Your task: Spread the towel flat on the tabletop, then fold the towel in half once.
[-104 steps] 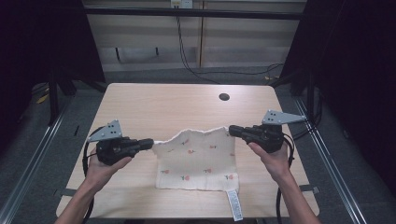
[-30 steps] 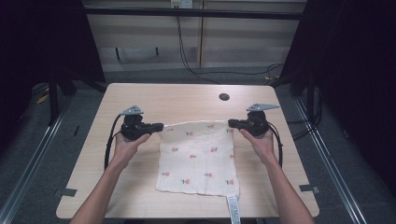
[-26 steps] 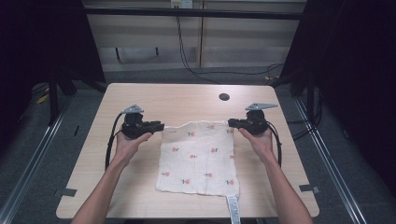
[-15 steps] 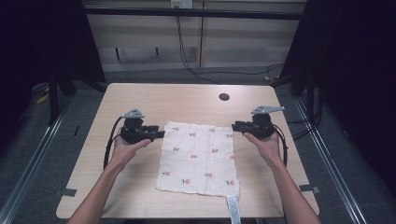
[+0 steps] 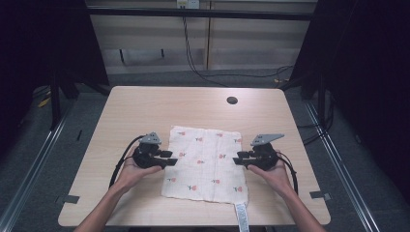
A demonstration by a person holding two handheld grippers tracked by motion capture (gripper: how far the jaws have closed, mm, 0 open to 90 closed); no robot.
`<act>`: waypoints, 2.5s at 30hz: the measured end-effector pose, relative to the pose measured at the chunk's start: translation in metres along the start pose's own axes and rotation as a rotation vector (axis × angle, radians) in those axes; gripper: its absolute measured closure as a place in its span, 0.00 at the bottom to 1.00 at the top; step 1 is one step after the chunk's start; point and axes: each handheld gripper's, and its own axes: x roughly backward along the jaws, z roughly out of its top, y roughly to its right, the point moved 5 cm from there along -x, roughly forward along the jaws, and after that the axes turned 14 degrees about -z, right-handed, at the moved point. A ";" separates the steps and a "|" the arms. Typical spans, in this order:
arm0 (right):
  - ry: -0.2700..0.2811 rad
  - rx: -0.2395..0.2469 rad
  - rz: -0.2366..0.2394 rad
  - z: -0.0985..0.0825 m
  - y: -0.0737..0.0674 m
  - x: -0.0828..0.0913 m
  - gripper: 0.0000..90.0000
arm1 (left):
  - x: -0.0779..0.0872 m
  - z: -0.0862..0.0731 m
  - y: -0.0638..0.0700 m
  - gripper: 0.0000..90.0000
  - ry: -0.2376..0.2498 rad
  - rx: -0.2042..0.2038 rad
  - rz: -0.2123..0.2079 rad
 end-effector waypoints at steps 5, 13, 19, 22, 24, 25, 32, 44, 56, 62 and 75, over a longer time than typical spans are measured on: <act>-0.033 0.023 0.001 -0.012 -0.008 -0.003 0.69 | -0.013 -0.009 0.003 0.71 -0.071 -0.027 -0.005; -0.080 0.064 -0.017 -0.021 -0.013 -0.012 0.67 | -0.020 -0.015 0.007 0.77 -0.105 -0.048 0.027; -0.100 0.118 -0.059 -0.023 -0.016 -0.019 0.77 | -0.015 -0.023 0.014 0.96 -0.110 -0.060 0.024; -0.104 0.114 -0.052 -0.023 -0.017 -0.019 0.93 | -0.010 -0.030 0.021 0.97 -0.119 -0.055 0.018; -0.113 0.107 -0.041 -0.023 -0.019 -0.019 0.97 | -0.009 -0.032 0.024 0.98 -0.111 -0.050 0.000; -0.123 0.099 -0.026 -0.023 -0.020 -0.019 0.98 | -0.007 -0.035 0.027 0.98 -0.117 -0.058 0.011; -0.151 0.109 -0.001 -0.024 -0.029 -0.014 0.99 | -0.002 -0.046 0.041 0.98 -0.110 -0.058 -0.029; -0.083 0.054 0.043 -0.031 -0.044 0.009 0.81 | 0.001 -0.049 0.049 0.64 -0.089 -0.003 -0.082; -0.044 0.029 -0.122 0.005 0.006 -0.021 0.73 | 0.014 -0.025 0.027 0.53 -0.019 0.027 -0.006; -0.063 0.011 -0.162 0.017 0.030 -0.049 0.71 | 0.020 -0.004 0.006 0.58 -0.004 0.036 0.033; -0.068 0.006 -0.159 0.020 0.033 -0.067 0.55 | 0.020 0.005 -0.051 0.56 0.052 0.146 0.145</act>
